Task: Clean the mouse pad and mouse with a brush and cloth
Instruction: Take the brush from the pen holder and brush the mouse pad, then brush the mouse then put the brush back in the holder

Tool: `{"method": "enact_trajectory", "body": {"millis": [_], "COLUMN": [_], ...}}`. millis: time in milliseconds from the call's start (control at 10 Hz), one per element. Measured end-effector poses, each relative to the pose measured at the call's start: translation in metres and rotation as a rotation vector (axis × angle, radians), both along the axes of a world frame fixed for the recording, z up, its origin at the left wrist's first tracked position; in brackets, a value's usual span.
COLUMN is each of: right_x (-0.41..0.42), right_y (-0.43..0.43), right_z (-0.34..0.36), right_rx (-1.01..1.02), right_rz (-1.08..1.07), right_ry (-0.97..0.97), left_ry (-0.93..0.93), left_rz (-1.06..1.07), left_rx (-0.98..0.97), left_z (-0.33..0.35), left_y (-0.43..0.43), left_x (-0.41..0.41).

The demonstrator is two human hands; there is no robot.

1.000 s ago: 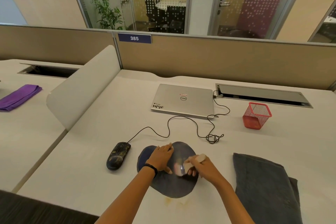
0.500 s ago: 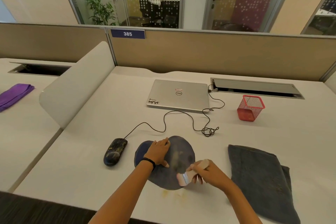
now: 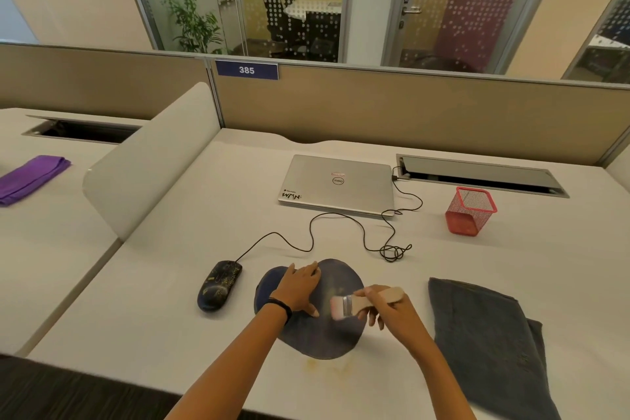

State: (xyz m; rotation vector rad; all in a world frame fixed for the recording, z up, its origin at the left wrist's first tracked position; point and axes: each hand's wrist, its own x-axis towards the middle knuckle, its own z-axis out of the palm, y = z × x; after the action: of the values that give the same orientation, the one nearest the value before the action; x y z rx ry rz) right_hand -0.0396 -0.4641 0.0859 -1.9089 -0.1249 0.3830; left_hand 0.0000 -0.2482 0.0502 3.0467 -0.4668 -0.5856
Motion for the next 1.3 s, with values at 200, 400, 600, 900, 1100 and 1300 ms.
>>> {"method": "enact_trajectory", "body": {"millis": [200,400,600,900,1100,1300], "right_x": [0.002,0.008,0.015,0.014,0.017,0.023], "right_y": [0.018,0.044,0.076,0.118,0.141,0.16], "right_z": [0.013,0.021,0.023,0.02,0.017,0.019], "right_rx": [0.049,0.052,0.09,0.151,0.136,0.142], "right_rz": [-0.005,0.011,-0.005,-0.047,-0.067,-0.039], "right_ry": [0.04,0.048,0.033,0.031,0.041,0.017], "left_ry": [0.053,-0.062,-0.242,-0.401,-0.364,-0.354], "left_rz": [0.104,0.244,0.36,0.543,0.57,0.467], "left_rx": [-0.314,-0.639,-0.675,-0.716,-0.684,-0.547], "left_z": [0.008,0.018,0.006,-0.031,-0.045,-0.051], "left_y": [0.021,0.075,0.136,0.187,0.197,0.199], "left_x": [-0.004,-0.025,-0.056,-0.095,-0.103,-0.102]}}
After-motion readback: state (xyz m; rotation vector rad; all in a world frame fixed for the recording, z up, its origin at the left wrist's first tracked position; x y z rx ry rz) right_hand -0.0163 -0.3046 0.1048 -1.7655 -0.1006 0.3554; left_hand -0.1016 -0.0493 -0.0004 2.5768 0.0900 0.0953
